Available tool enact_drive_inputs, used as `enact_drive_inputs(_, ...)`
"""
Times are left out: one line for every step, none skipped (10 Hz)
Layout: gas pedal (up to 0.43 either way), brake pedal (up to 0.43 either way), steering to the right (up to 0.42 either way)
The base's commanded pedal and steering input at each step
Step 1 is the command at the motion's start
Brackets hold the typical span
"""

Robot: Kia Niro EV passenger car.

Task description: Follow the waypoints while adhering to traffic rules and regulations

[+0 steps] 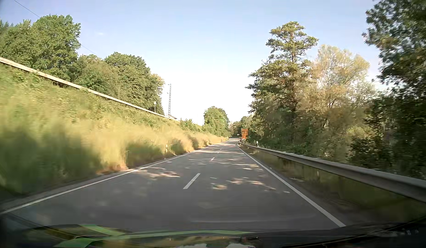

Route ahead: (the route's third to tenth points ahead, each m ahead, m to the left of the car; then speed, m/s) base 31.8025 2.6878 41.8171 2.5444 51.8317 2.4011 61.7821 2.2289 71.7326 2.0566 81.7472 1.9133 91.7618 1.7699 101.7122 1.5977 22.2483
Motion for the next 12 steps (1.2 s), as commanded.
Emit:
enact_drive_inputs(0.209, 0.000, -0.002)
enact_drive_inputs(0.209, 0.000, -0.002)
enact_drive_inputs(0.197, 0.000, -0.002)
enact_drive_inputs(0.189, 0.000, -0.003)
enact_drive_inputs(0.189, 0.000, -0.002)
enact_drive_inputs(0.189, 0.000, -0.001)
enact_drive_inputs(0.197, 0.000, -0.001)
enact_drive_inputs(0.197, 0.000, 0.000)
enact_drive_inputs(0.209, 0.000, 0.000)
enact_drive_inputs(0.209, 0.000, 0.001)
enact_drive_inputs(0.209, 0.000, 0.000)
enact_drive_inputs(0.209, 0.000, 0.000)
